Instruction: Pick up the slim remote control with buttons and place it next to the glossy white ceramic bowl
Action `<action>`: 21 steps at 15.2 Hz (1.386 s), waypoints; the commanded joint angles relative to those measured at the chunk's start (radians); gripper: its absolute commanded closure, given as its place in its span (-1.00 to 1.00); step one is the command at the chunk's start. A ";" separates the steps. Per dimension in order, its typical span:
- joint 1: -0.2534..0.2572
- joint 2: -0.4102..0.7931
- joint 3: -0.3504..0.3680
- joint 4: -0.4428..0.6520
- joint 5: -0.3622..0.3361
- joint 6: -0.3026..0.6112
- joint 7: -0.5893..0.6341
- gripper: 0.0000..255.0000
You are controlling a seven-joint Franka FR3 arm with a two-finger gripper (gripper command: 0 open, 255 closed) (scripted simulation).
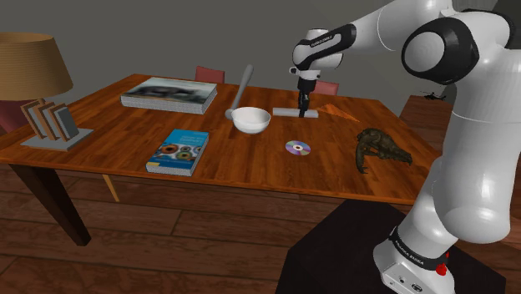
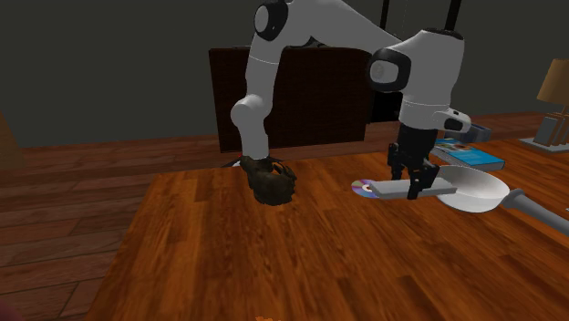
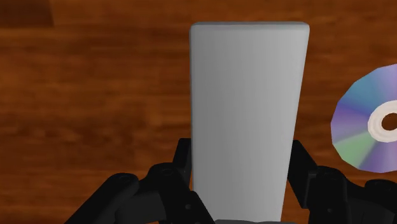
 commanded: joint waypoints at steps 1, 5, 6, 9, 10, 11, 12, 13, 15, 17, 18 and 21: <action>-0.002 0.010 0.003 -0.017 0.009 0.026 -0.006 1.00; -0.007 0.033 0.010 -0.044 0.027 0.072 -0.018 1.00; -0.009 0.040 0.012 -0.050 0.031 0.083 -0.021 1.00; -0.014 0.059 0.019 -0.068 0.047 0.116 -0.031 1.00; -0.016 0.066 0.021 -0.073 0.052 0.127 -0.035 1.00; -0.018 0.073 0.024 -0.078 0.058 0.138 -0.038 1.00; -0.020 0.081 0.026 -0.083 0.063 0.149 -0.042 1.00; -0.021 0.087 0.029 -0.087 0.068 0.158 -0.045 1.00; -0.021 0.087 0.029 -0.087 0.068 0.158 -0.045 1.00; -0.021 0.087 0.029 -0.087 0.068 0.158 -0.045 1.00; -0.021 0.087 0.029 -0.087 0.068 0.158 -0.045 1.00; -0.021 0.087 0.029 -0.087 0.068 0.158 -0.045 -1.00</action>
